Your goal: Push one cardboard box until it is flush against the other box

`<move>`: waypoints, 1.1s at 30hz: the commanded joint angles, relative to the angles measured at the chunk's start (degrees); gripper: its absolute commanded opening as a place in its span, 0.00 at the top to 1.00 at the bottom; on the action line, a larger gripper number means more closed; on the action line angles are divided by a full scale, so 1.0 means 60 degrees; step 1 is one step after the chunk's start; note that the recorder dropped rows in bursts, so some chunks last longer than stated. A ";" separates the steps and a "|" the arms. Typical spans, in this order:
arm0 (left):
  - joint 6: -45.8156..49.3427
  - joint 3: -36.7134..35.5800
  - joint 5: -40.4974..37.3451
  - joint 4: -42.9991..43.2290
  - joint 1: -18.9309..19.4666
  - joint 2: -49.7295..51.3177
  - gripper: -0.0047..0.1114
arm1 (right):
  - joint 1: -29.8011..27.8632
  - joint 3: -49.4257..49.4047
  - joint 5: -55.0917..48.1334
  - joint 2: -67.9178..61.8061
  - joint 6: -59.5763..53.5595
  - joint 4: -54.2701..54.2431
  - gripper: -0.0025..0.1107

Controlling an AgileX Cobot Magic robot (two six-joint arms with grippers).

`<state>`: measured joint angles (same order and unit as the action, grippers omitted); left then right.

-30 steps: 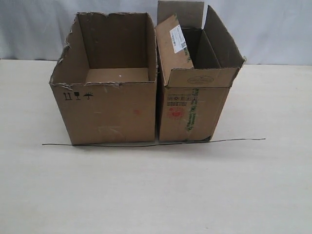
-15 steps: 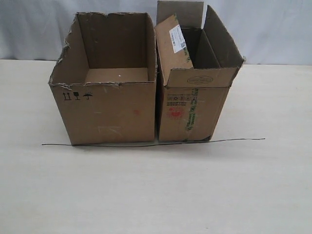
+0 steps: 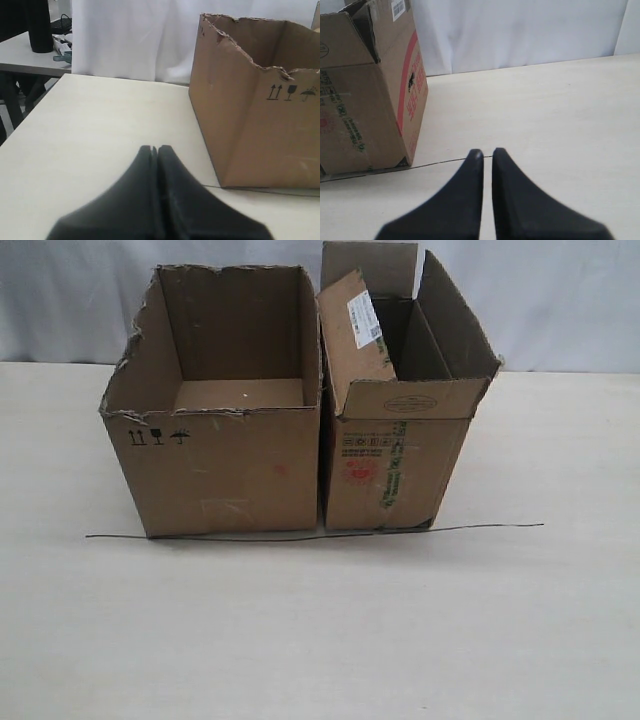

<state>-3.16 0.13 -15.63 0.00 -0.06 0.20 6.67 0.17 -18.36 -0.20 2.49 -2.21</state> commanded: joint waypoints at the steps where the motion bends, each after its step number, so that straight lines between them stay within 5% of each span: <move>1: 0.0045 -0.0022 0.0021 0.0170 -0.0117 -0.0034 0.96 | 0.0022 -0.0028 0.0001 0.0033 -0.0006 -0.0019 0.93; 33: 0.0045 -0.0022 0.0011 0.0493 -0.0440 -0.0034 0.96 | 0.0022 -0.0028 0.0001 0.0033 -0.0006 -0.0019 0.93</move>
<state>-2.96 0.13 -15.77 2.64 -2.57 0.20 6.67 0.17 -18.36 -0.20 2.49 -2.21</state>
